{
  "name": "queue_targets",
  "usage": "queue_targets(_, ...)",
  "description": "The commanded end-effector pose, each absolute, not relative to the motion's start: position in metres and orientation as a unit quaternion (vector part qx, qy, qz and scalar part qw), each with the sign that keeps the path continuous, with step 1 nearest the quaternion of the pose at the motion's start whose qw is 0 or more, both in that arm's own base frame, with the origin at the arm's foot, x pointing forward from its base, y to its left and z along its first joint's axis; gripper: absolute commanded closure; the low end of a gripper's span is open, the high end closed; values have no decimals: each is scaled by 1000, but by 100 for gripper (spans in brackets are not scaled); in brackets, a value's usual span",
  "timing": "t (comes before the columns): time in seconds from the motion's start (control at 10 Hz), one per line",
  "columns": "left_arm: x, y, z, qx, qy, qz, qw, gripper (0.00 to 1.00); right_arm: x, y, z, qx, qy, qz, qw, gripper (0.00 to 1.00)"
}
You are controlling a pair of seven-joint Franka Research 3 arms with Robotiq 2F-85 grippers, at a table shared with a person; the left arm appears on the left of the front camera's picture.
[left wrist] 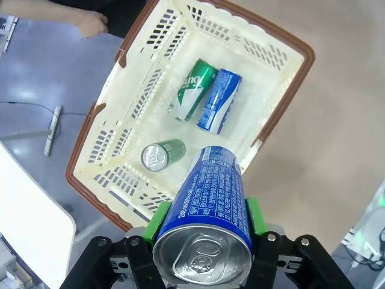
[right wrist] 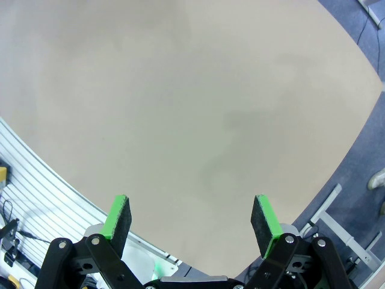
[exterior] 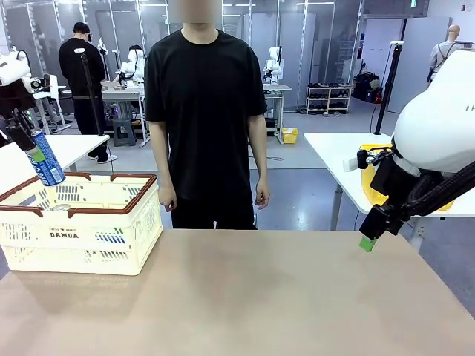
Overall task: Place the drinks into the Shopping basket.
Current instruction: Pick up one drink and place it into the Shopping basket.
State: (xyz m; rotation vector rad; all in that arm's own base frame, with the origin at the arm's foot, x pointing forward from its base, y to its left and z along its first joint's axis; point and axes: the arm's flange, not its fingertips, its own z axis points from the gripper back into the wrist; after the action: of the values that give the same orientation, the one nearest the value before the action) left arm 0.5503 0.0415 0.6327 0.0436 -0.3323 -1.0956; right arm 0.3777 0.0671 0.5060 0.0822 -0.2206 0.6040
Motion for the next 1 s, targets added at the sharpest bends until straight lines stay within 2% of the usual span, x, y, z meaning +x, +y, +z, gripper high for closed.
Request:
queue_targets(0.0,547,42,638,23,-161,-517,840,41,377,67,506,41,-108,298,948,0)
queue_targets(0.5,608,55,617,20,-118,-498,859,41,377,67,506,41,-108,298,948,0)
queue_targets(0.9,643,63,590,19,-69,-530,845,41,377,67,506,41,-108,298,948,0)
